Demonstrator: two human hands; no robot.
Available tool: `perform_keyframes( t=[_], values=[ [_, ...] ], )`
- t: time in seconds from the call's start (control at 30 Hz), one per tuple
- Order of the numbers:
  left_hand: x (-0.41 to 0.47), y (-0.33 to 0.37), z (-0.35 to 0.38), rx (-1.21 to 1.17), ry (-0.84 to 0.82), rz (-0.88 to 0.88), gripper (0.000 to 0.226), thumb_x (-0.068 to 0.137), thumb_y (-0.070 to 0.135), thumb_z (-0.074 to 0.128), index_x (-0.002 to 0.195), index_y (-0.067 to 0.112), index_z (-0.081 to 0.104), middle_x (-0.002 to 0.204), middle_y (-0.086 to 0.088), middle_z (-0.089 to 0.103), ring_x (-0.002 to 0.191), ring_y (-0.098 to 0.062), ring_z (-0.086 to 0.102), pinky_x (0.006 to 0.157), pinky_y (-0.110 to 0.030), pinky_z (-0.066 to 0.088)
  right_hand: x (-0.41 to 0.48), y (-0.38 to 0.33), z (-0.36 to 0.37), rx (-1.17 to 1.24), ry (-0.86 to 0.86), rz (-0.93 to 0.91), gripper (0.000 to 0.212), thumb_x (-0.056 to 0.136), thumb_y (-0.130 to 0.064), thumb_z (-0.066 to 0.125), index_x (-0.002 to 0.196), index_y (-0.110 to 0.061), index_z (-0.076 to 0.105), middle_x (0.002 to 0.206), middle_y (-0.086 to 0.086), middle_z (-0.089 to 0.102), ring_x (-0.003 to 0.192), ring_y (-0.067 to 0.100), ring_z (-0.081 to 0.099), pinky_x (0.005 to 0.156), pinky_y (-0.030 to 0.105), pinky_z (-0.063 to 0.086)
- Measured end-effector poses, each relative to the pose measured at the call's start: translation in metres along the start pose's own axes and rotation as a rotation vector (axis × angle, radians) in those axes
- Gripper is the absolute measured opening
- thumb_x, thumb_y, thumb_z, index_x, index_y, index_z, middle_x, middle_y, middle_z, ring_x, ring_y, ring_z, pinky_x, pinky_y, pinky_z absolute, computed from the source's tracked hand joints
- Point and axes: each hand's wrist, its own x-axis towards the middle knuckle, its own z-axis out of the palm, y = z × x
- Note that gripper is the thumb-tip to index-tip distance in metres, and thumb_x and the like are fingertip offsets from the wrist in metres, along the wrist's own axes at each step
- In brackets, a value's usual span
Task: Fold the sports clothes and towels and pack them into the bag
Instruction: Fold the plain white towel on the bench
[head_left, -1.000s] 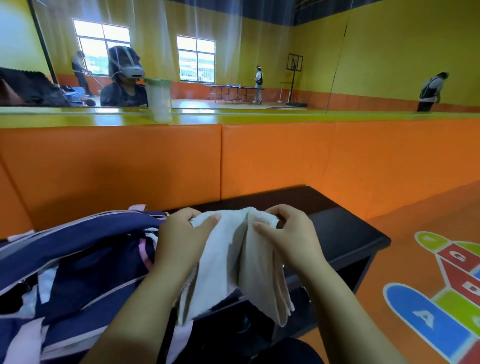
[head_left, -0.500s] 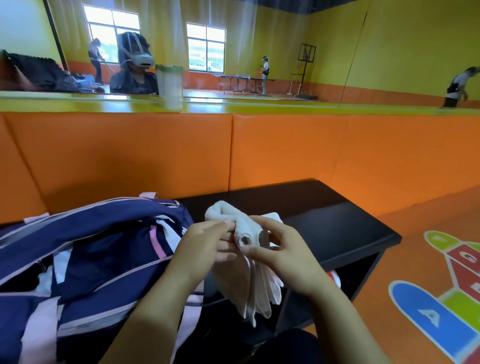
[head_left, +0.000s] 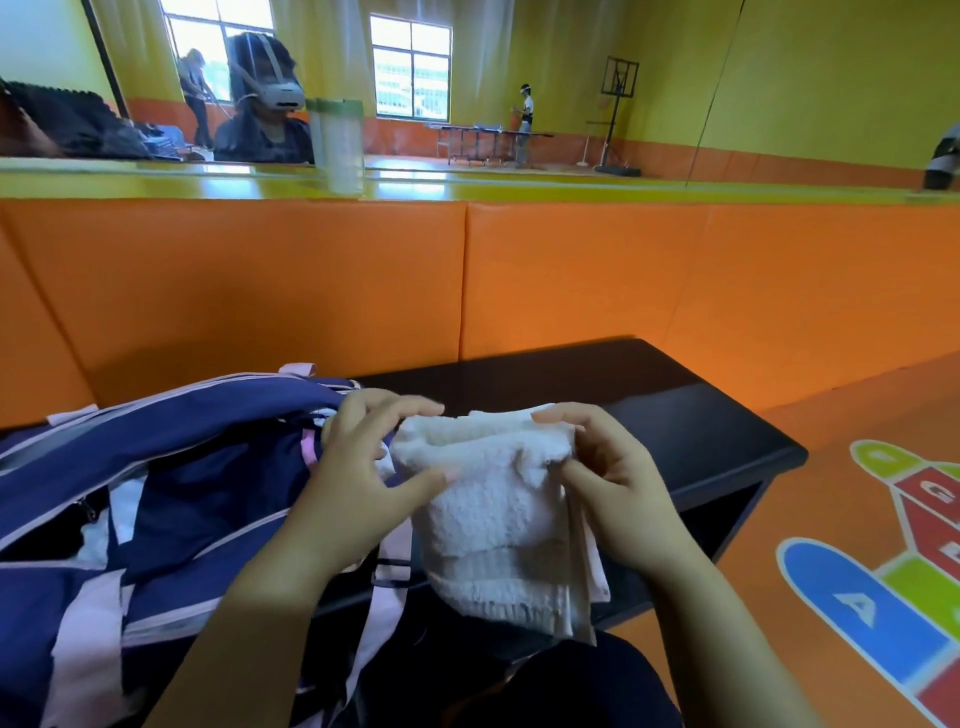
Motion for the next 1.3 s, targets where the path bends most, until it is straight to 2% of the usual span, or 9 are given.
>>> perform_keyframes(
  t=[0.17,0.23,0.37,0.47,0.63,0.83,0.97,1.1,1.3],
  values=[
    [-0.005,-0.018,-0.011,0.091,-0.291,-0.106,0.067,0.041,0.078,0.068,0.101,0.049,0.059,0.121,0.031,0.032,0.124,-0.004,0.033,0.101,-0.036,0.037,-0.001,0.003,-0.007,0.044,-0.036,-0.032,0.051,0.078,0.008,0.044,0.082,-0.034,0.073,0.078,0.011,0.060,0.066,0.033,0.043,0.064,0.031,0.034],
    [-0.006,-0.019,-0.011,0.200,-0.354,-0.121,0.066,0.041,0.079,0.067,0.101,0.054,0.056,0.124,0.032,0.025,0.123,-0.002,0.025,0.103,-0.032,0.030,-0.002,0.005,-0.007,0.046,-0.072,-0.041,0.047,0.074,0.003,0.042,0.083,-0.031,0.074,0.084,0.007,0.066,0.072,0.045,0.044,0.067,0.034,0.035],
    [-0.005,-0.020,-0.015,0.234,-0.413,-0.145,0.060,0.046,0.083,0.063,0.096,0.049,0.060,0.120,0.033,0.034,0.111,-0.002,0.040,0.091,-0.031,0.043,-0.005,0.007,-0.011,0.110,-0.045,-0.030,0.045,0.077,0.009,0.044,0.076,-0.026,0.073,0.075,0.017,0.055,0.058,0.028,0.036,0.055,0.020,0.030],
    [-0.005,-0.015,-0.015,0.189,-0.309,-0.107,0.039,0.062,0.067,0.069,0.088,0.038,0.065,0.108,0.024,0.054,0.095,0.000,0.056,0.083,-0.032,0.049,-0.006,0.012,-0.016,0.135,0.012,-0.007,0.054,0.083,0.021,0.041,0.073,-0.025,0.068,0.072,0.002,0.056,0.059,0.008,0.045,0.056,0.016,0.035],
    [-0.006,-0.004,0.000,-0.013,-0.104,-0.135,0.017,0.072,0.036,0.077,0.080,0.030,0.064,0.076,0.008,0.067,0.061,-0.006,0.060,0.055,-0.020,0.046,-0.003,0.020,-0.015,0.295,0.093,0.076,0.043,0.090,0.014,0.044,0.079,-0.027,0.050,0.094,0.015,0.060,0.073,0.022,0.057,0.058,0.030,0.042],
    [0.000,-0.017,0.029,-0.127,0.028,-0.236,0.020,0.079,0.032,0.072,0.081,0.028,0.052,0.077,0.001,0.059,0.062,-0.004,0.054,0.054,-0.019,0.043,-0.010,0.042,-0.012,0.120,0.115,0.114,0.037,0.091,0.009,0.045,0.070,-0.021,0.051,0.073,-0.003,0.049,0.060,0.012,0.043,0.058,0.027,0.034],
    [0.005,-0.026,0.045,-0.283,0.091,-0.302,0.024,0.081,0.023,0.071,0.087,0.030,0.049,0.080,0.006,0.058,0.071,-0.009,0.057,0.061,-0.021,0.048,-0.014,0.052,-0.017,0.134,-0.008,0.170,0.016,0.085,-0.009,0.060,0.089,-0.022,0.069,0.091,-0.006,0.062,0.078,0.020,0.054,0.068,0.034,0.045],
    [0.013,-0.035,0.061,-0.369,0.145,-0.408,0.040,0.078,0.030,0.075,0.095,0.037,0.040,0.087,0.002,0.069,0.079,-0.021,0.066,0.076,-0.046,0.053,-0.011,0.066,-0.020,-0.023,-0.075,0.267,0.040,0.079,-0.008,0.073,0.106,-0.037,0.069,0.117,-0.020,0.059,0.113,0.007,0.057,0.099,0.044,0.047],
    [0.022,-0.049,0.082,-0.652,0.012,-0.518,0.049,0.075,0.010,0.073,0.098,0.028,0.034,0.104,-0.009,0.069,0.094,-0.026,0.066,0.075,-0.038,0.055,0.006,0.086,-0.031,-0.055,0.134,0.203,0.058,0.085,-0.001,0.064,0.112,-0.052,0.060,0.121,-0.027,0.052,0.118,0.004,0.051,0.103,0.041,0.044]
  ],
)
